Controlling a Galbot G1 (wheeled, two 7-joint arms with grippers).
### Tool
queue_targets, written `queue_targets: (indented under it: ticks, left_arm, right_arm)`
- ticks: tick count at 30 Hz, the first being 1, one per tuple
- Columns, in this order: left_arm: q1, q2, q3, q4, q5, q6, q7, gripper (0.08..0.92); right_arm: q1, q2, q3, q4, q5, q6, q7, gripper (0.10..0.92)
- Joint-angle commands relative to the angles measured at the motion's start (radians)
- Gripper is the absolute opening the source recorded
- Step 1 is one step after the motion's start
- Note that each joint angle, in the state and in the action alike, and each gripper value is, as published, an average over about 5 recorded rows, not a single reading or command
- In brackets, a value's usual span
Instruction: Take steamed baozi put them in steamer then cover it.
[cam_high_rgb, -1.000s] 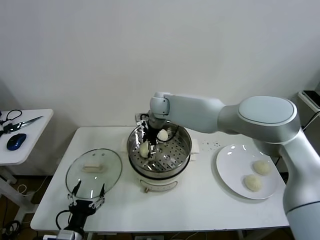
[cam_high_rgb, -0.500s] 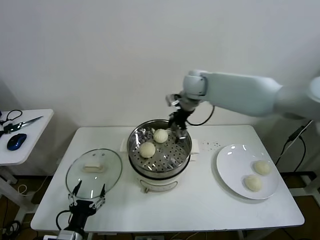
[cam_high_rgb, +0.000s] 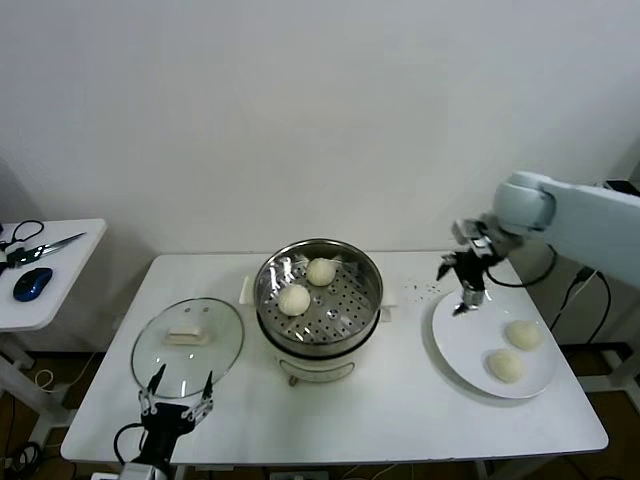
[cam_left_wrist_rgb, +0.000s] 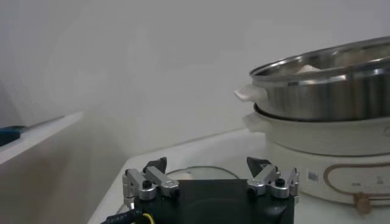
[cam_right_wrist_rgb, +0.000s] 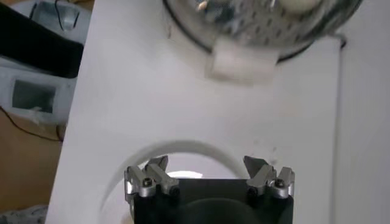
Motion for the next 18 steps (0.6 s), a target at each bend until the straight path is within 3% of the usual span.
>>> queue_targets:
  ticks: [1,18]
  left_arm:
    - [0.005,-0.006,-0.001,0.001,0.008,0.0,-0.001,0.823]
    - [0.014,-0.024,-0.007,0.031,0.019,-0.007,-0.003,0.823]
  right_arm:
    - [-0.383,-0.228,0.256,-0.026,-0.26,0.037,-0.008,0.823]
    - [-0.578,-0.129,0.418,-0.196,-0.361,0.073,-0.006,0.823]
